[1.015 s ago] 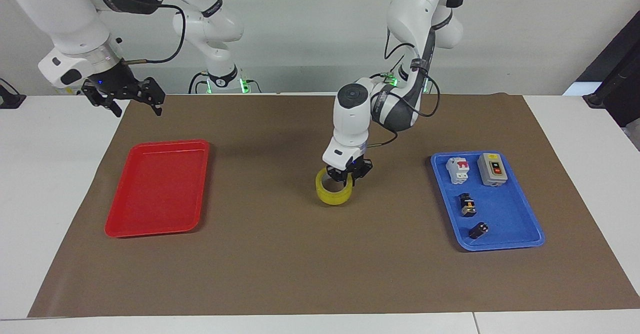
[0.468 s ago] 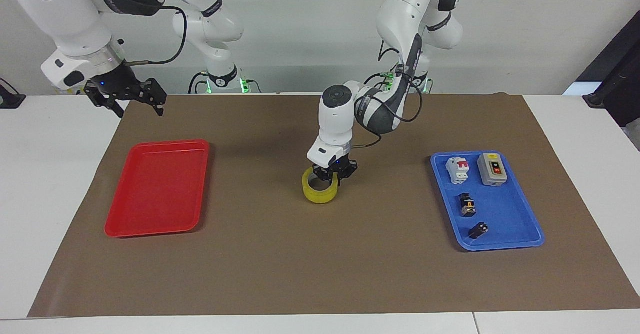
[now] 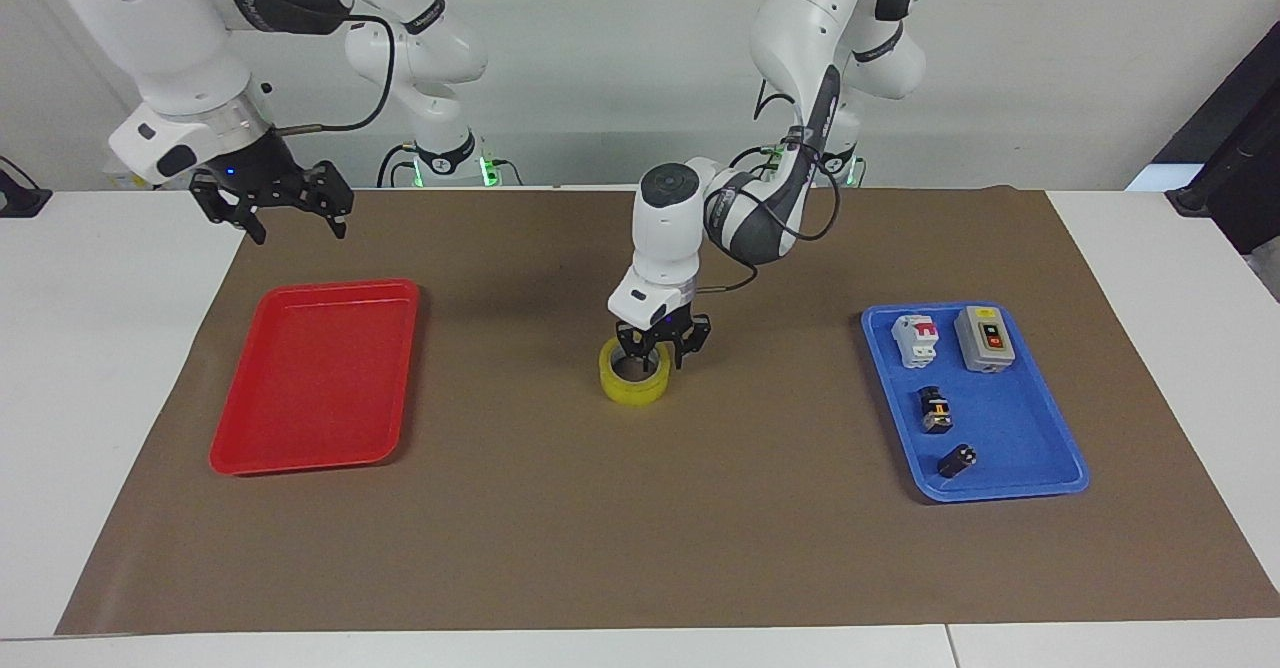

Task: Place and move tape with both arms
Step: 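Grasp the tape with the right gripper while the left gripper releases it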

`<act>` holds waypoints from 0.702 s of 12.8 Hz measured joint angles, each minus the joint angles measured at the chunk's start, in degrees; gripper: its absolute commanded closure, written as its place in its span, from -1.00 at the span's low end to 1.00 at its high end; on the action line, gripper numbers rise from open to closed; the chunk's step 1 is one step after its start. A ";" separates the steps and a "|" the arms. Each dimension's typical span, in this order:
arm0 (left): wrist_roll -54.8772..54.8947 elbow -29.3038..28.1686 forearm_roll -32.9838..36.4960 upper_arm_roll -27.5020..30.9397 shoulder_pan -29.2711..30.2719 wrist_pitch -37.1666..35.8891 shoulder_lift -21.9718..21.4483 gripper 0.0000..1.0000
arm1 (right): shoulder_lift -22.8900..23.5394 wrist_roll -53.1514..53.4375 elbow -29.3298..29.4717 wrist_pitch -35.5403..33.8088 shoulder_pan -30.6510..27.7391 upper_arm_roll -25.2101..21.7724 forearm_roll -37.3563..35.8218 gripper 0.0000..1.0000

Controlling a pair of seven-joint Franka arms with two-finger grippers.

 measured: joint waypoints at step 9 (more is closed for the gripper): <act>17.02 -7.62 -0.03 0.89 15.24 -17.36 -19.38 -1.00 | 15.39 26.22 -5.31 28.10 25.55 0.73 1.45 -1.00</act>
